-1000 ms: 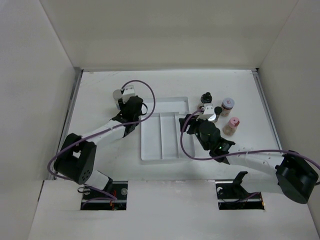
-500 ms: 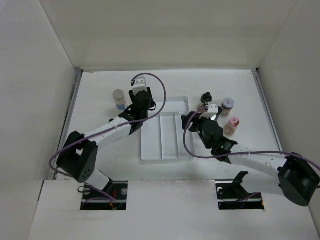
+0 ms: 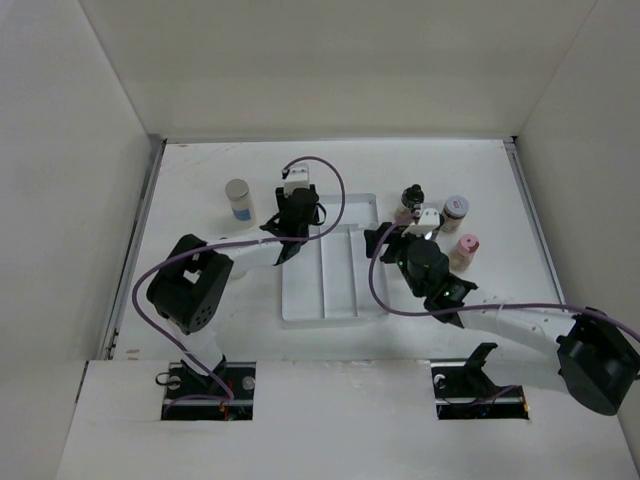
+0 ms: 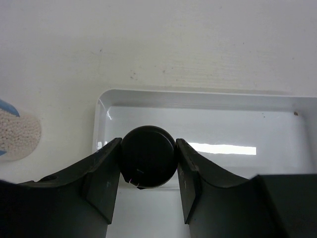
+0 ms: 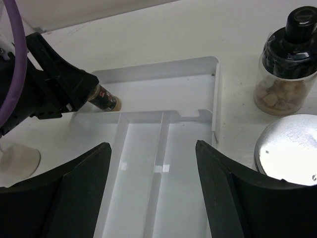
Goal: Organize the condiment bottles
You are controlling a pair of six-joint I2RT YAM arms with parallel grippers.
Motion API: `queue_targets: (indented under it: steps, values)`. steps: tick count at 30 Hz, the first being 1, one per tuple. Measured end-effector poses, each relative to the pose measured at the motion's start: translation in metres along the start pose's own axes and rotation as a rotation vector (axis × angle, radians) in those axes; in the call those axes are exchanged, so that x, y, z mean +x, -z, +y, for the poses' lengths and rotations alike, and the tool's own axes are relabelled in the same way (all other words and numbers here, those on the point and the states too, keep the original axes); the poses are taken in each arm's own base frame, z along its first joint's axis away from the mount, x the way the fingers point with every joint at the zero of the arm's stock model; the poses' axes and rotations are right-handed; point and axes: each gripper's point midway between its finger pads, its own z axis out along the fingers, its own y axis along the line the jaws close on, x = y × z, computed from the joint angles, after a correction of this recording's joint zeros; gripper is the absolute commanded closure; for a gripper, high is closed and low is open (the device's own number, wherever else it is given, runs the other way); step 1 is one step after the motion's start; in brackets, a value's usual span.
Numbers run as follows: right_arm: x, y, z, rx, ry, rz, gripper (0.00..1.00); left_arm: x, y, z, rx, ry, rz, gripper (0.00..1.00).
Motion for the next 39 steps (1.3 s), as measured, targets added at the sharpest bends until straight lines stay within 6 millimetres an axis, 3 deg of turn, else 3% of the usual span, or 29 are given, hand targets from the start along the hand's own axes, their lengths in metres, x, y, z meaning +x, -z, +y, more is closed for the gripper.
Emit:
queue_targets:
  steps: [5,9,13,16,20,23,25,28,32,34,39]
  values:
    - [-0.009,0.002,-0.001,0.0,-0.016,-0.022,0.14,-0.001,-0.001,-0.002,-0.001,-0.005,-0.015,0.5]
    - [-0.023,0.007,0.001,-0.013,-0.037,-0.056,0.11,-0.002,0.001,-0.003,-0.013,-0.03,-0.026,0.24]
    - [-0.038,0.014,0.004,-0.028,-0.056,-0.088,0.13,-0.002,0.004,-0.006,-0.014,-0.046,-0.035,0.12]
    - [-0.042,0.017,0.003,-0.027,-0.057,-0.088,0.21,-0.003,0.006,-0.01,-0.007,-0.049,-0.045,0.04]
    - [-0.052,0.019,-0.002,-0.003,-0.058,-0.088,0.49,-0.008,0.022,-0.006,0.01,-0.041,-0.065,0.0]
    - [-0.07,0.02,-0.009,0.032,-0.068,-0.104,0.65,-0.027,0.045,-0.003,0.042,-0.001,-0.122,0.0]
    - [-0.086,0.019,-0.016,0.068,-0.074,-0.12,0.67,-0.047,0.063,-0.001,0.073,0.044,-0.181,0.0]
    - [-0.115,0.012,-0.036,0.152,-0.083,-0.155,0.57,-0.075,0.093,0.004,0.121,0.12,-0.274,0.01]
    - [-0.137,-0.008,-0.074,0.291,-0.073,-0.163,0.21,-0.085,0.122,0.01,0.18,0.183,-0.339,0.03]
    - [-0.134,-0.024,-0.093,0.353,-0.05,-0.125,0.11,-0.078,0.132,0.01,0.216,0.199,-0.338,0.03]
    - [-0.102,-0.067,-0.119,0.42,0.023,0.056,0.06,-0.052,0.143,0.009,0.284,0.208,-0.303,0.03]
